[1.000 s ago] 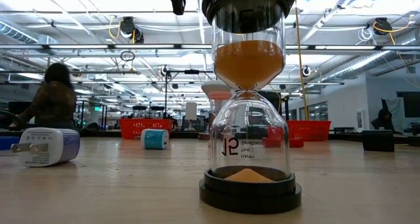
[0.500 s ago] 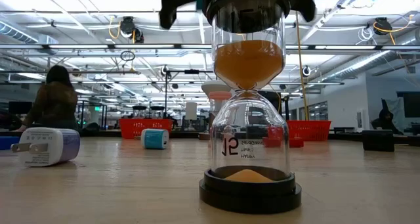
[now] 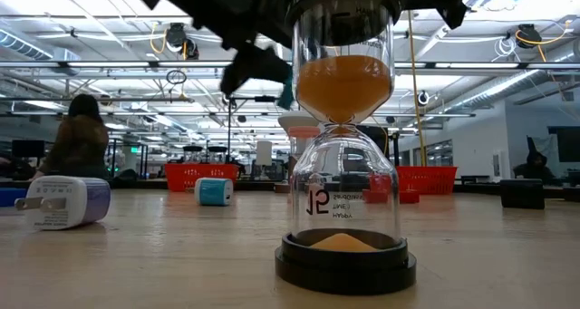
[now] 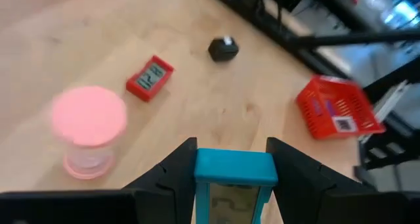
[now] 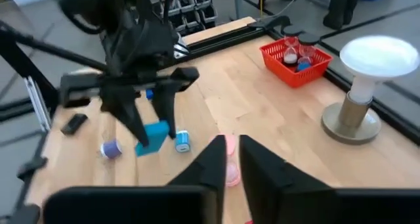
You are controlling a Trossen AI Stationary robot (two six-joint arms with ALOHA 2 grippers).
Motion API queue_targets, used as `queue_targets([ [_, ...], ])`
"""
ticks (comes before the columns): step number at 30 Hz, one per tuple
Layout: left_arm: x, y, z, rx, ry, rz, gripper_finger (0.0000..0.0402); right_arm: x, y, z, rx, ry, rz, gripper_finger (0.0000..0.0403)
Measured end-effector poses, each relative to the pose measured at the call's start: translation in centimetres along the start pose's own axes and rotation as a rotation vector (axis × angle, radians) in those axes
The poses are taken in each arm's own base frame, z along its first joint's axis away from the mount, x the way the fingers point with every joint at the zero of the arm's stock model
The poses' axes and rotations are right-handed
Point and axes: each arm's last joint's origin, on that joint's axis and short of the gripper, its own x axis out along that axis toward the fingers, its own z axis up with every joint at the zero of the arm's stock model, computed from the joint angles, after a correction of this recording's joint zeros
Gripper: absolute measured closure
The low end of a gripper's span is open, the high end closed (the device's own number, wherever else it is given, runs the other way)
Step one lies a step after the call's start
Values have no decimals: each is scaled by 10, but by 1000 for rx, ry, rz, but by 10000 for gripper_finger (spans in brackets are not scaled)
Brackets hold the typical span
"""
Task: Pick & Place Office items
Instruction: Put the light blue digital clock into the bottom right red bin
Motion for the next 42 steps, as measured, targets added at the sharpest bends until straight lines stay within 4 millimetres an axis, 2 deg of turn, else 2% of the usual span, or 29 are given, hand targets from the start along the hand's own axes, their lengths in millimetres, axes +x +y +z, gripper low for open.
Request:
queue_targets([
  [3, 24, -12, -1, 54, 88, 47, 244, 0, 0, -1, -56, 12, -4, 399],
  [6, 48, -20, 1, 109, 174, 101, 244, 0, -1, -2, -89, 22, -6, 394],
  [13, 101, -16, 1, 156, 308, 174, 244, -1, 0, -2, -121, 30, 20, 397],
  [21, 127, 1, -1, 140, 365, 229, 244, -3, -1, -2, -137, 27, 22, 399],
  [24, 128, 3, -3, 121, 381, 234, 240, -4, -1, -2, -136, 22, 23, 399],
  [29, 127, 0, -6, 118, 416, 202, 182, -4, -1, -1, -134, 16, 24, 399],
  [32, 122, -4, -3, 115, 435, 170, 149, -4, -1, -1, -133, 15, 24, 399],
  [35, 109, -6, 2, 139, 466, 187, 134, -4, -1, -1, -133, 13, 24, 399],
  [38, 86, -11, 12, 214, 489, 235, 145, -4, -1, 0, -131, 9, 25, 399],
  [42, 45, -24, 23, 326, 439, 311, 208, -3, -1, -1, -130, 9, 21, 399],
])
